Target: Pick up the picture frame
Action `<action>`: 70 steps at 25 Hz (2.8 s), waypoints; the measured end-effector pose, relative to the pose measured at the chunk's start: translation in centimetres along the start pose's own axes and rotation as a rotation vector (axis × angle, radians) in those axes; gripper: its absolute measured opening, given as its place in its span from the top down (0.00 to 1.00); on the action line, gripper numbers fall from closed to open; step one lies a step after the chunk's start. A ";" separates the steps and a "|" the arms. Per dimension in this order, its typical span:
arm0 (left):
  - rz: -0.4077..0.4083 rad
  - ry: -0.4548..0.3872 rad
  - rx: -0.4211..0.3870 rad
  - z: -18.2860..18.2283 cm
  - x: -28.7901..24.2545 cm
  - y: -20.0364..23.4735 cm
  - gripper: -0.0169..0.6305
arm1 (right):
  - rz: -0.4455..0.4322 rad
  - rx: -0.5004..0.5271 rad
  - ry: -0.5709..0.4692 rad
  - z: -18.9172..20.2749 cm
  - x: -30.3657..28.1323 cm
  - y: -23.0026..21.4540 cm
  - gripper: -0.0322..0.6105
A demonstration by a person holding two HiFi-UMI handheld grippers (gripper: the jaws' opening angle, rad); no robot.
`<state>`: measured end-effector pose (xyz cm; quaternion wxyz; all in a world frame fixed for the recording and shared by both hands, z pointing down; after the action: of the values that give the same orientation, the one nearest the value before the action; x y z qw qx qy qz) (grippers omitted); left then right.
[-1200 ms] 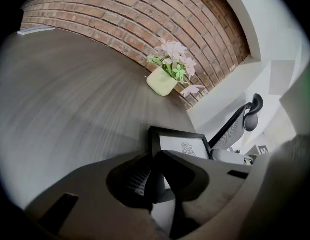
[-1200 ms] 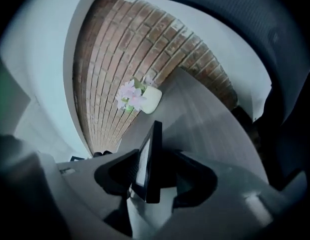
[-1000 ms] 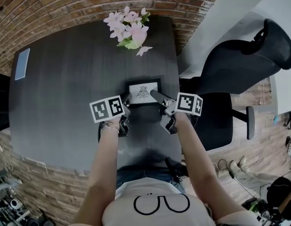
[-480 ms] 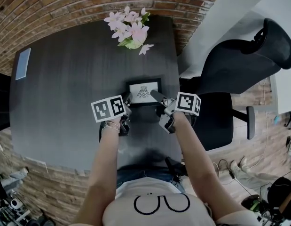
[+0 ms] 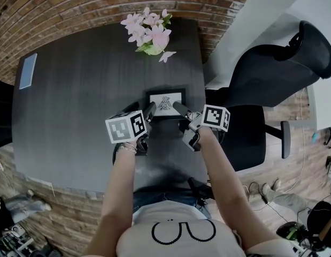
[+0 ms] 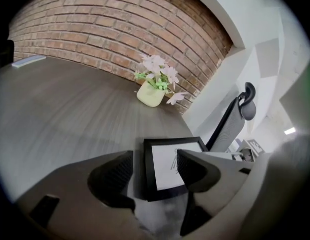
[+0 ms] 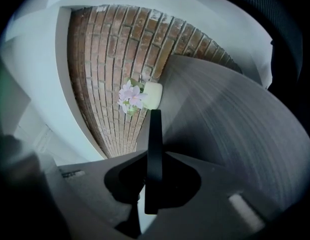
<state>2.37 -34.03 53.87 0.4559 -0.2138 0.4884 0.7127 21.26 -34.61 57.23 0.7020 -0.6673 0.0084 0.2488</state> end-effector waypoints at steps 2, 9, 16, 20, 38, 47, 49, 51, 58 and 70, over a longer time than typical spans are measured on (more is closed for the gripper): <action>0.006 -0.018 -0.003 -0.1 0.6 -0.1 0.55 | -0.005 0.003 -0.010 0.1 0.2 0.4 0.91; 0.039 -0.096 -0.035 -0.6 4.2 -0.5 0.55 | -0.010 0.063 -0.061 1.0 1.4 3.5 0.91; 0.053 -0.202 -0.120 -1.0 10.0 -1.5 0.55 | -0.017 0.139 -0.150 3.2 3.5 8.6 0.91; 0.062 -0.273 -0.200 -1.1 13.0 -2.2 0.55 | -0.029 0.181 -0.210 4.5 4.7 11.2 0.91; 0.006 -0.708 -0.551 -0.6 26.3 -5.4 0.57 | -0.093 0.555 -0.427 10.1 9.3 23.5 0.91; -0.062 -0.830 -0.569 -1.1 30.2 -5.1 0.98 | -0.091 0.691 -0.513 11.1 10.6 28.4 0.92; -0.057 -0.837 -0.584 -1.2 30.4 -5.3 0.98 | -0.098 0.695 -0.524 11.1 10.8 28.8 0.92; -0.050 -0.850 -0.598 -1.3 30.6 -5.6 0.98 | -0.104 0.701 -0.533 11.0 10.9 29.1 0.92; -0.032 -0.919 -0.637 -1.8 31.8 -6.1 0.98 | -0.125 0.743 -0.577 11.2 11.1 30.4 0.92; -0.010 -0.926 -0.665 -1.9 31.7 -6.8 0.98 | -0.113 0.765 -0.581 11.4 11.1 30.6 0.92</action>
<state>-7.67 -21.03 25.90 0.5340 -0.0135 -0.0139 0.8453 16.33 -20.61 26.13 0.8826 -0.2636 -0.1335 0.3656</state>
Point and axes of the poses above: the fingertips, and each gripper's own axes: x backward along the fingers, y to its left, z out of its underside, the point moved 7 cm from there along x, backward along the fingers, and after that the axes turned 11 degrees about y, right-handed, at the moved point
